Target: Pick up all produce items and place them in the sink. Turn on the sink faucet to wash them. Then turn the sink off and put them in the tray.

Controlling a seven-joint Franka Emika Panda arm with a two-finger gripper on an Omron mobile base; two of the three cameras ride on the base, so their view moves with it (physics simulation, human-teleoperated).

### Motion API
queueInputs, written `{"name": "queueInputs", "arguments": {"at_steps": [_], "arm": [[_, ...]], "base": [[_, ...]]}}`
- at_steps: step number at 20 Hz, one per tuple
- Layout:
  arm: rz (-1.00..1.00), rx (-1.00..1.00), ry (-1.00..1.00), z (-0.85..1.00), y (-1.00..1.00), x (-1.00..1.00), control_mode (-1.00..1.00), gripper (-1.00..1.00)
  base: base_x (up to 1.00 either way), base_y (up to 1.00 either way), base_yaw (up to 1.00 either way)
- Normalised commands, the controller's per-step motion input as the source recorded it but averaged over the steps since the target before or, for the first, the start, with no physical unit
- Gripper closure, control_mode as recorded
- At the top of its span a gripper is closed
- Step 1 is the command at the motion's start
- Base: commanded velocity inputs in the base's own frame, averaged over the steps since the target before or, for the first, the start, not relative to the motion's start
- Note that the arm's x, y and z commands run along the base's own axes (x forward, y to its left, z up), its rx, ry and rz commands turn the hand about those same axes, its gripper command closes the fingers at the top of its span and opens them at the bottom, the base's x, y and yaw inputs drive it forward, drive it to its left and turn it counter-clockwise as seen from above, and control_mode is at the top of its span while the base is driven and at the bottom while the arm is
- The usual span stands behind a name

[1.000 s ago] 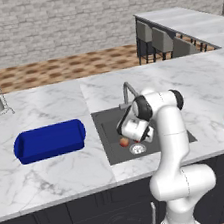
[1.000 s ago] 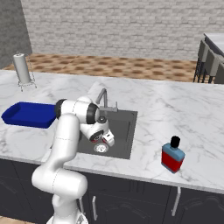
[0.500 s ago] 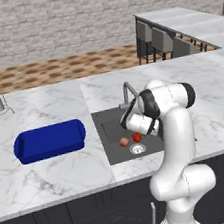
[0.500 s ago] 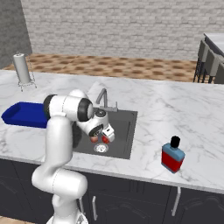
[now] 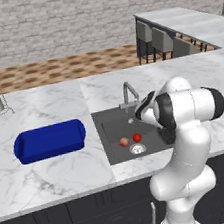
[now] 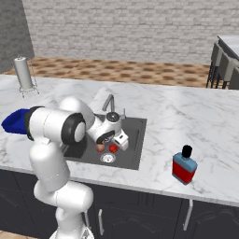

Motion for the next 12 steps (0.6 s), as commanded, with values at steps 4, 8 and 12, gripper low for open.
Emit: {"name": "queueInputs", "arguments": {"at_steps": [4,8,12], "arm": [[0.33,0.03,0.0,0.78,-0.42,-0.28,-1.0,-1.0],[0.37,0.07,0.0,0.69,-0.38,-0.01,-1.0,-1.0],[0.33,0.09,0.02,0.46,-0.13,0.07,-1.0,-1.0]], "base": [[0.0,0.0,0.0],[0.0,0.0,0.0],[0.0,0.0,0.0]]}}
